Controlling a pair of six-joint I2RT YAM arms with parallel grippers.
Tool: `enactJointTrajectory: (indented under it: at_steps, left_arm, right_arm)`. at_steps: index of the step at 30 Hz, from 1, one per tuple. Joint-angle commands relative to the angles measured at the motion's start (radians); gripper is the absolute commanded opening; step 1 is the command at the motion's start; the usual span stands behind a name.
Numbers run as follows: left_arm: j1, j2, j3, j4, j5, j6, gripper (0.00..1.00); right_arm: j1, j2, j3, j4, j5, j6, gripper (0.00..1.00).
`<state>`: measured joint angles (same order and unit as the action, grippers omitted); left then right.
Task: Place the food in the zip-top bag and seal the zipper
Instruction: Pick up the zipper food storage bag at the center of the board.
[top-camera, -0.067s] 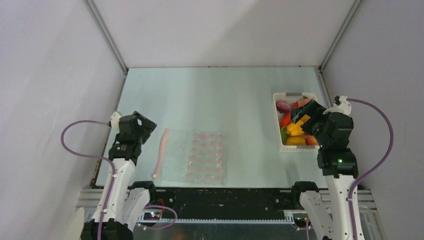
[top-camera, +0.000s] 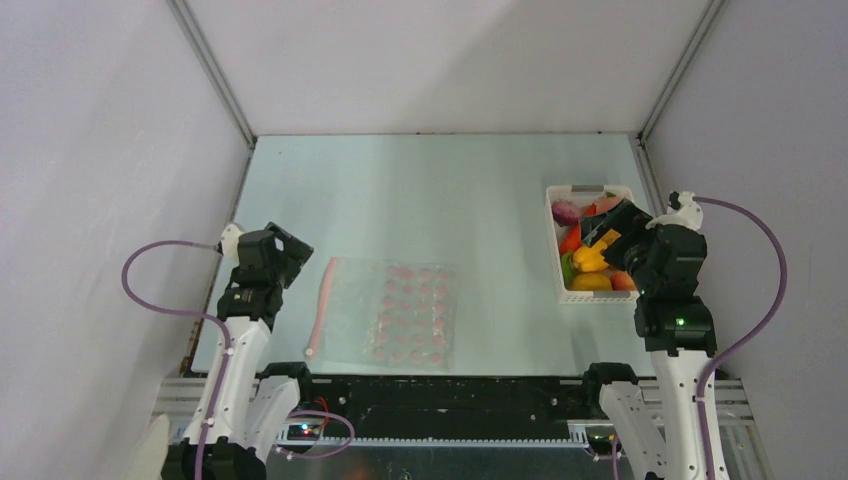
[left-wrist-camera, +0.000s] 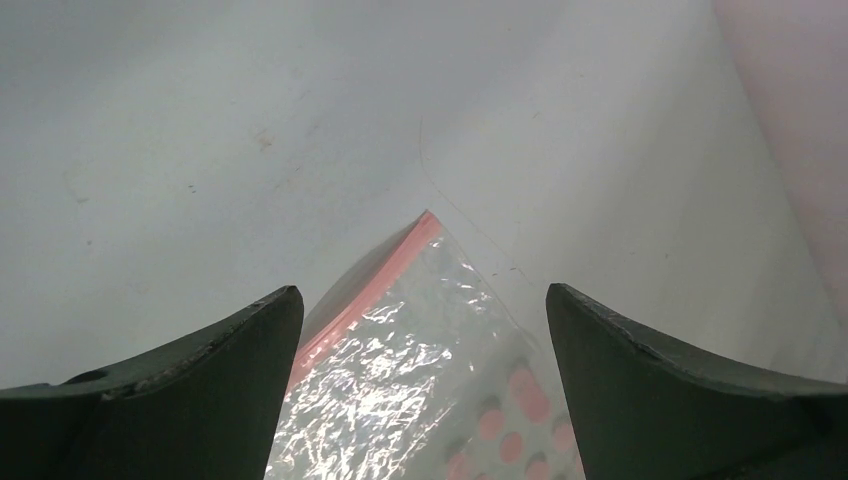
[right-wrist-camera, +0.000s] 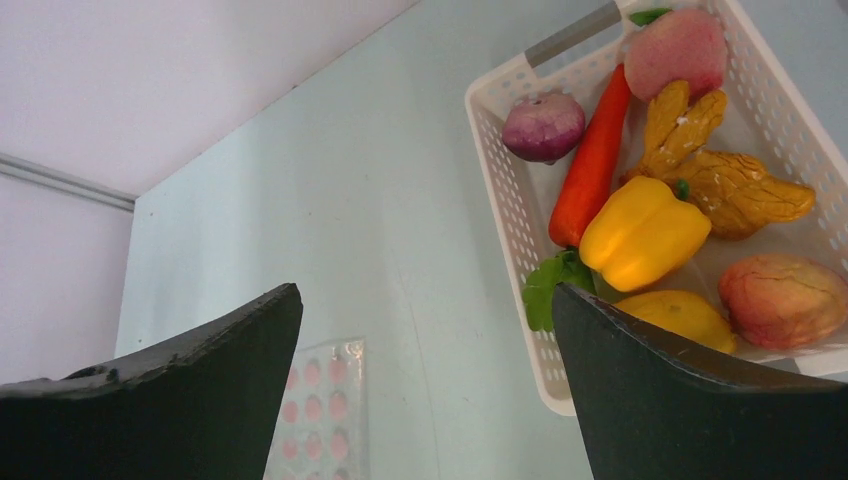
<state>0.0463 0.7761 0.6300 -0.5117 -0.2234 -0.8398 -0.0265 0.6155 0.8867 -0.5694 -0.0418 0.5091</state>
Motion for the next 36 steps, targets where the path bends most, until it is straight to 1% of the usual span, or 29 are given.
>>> enactJointTrajectory:
  at_steps: [1, 6, 8, 12, 16, 20, 21, 26, 27, 28, 30, 35, 36]
  left_arm:
    - [0.006, 0.009, -0.035, 0.091, 0.04, -0.003, 0.98]
    - [0.005, 0.083, -0.117, 0.167, 0.059, 0.001, 0.98]
    - [0.006, 0.121, -0.14, 0.2, 0.073, 0.006, 0.98]
    - [0.005, 0.186, -0.158, 0.245, 0.097, 0.061, 0.98]
    - [0.005, 0.266, -0.172, 0.282, 0.176, 0.075, 0.98]
    - [0.005, 0.342, -0.159, 0.276, 0.212, 0.084, 0.98]
    - [0.004, 0.362, -0.163, 0.275, 0.261, 0.084, 0.98]
    - [-0.03, 0.364, -0.191, 0.279, 0.315, 0.075, 0.98]
    - [-0.034, 0.354, -0.201, 0.276, 0.313, 0.069, 0.98]
    - [-0.072, 0.348, -0.204, 0.272, 0.307, 0.06, 0.98]
    - [-0.116, 0.331, -0.211, 0.259, 0.291, 0.047, 0.98]
    - [-0.185, 0.296, -0.213, 0.237, 0.252, 0.017, 0.99]
    - [-0.201, 0.295, -0.207, 0.226, 0.237, 0.013, 0.96]
  right_arm:
    - [-0.003, -0.049, -0.021, 0.076, -0.059, -0.027, 1.0]
    - [-0.004, -0.12, -0.104, 0.177, -0.244, -0.084, 1.0]
    - [-0.004, -0.134, -0.131, 0.21, -0.28, -0.074, 1.0]
    - [-0.004, -0.124, -0.142, 0.217, -0.303, -0.044, 1.0]
    - [-0.004, -0.108, -0.143, 0.209, -0.36, -0.041, 1.0]
    - [-0.004, -0.098, -0.142, 0.19, -0.336, -0.008, 1.0]
    - [-0.004, -0.095, -0.142, 0.179, -0.33, -0.001, 1.0]
    - [-0.006, -0.074, -0.142, 0.154, -0.323, 0.007, 1.0]
    - [-0.006, -0.071, -0.141, 0.155, -0.323, 0.006, 1.0]
    - [-0.006, -0.067, -0.141, 0.155, -0.323, 0.005, 1.0]
    - [-0.006, -0.064, -0.141, 0.156, -0.324, 0.004, 1.0]
    - [-0.006, -0.063, -0.141, 0.153, -0.335, 0.001, 1.0]
    - [-0.006, -0.063, -0.142, 0.15, -0.335, -0.003, 1.0]
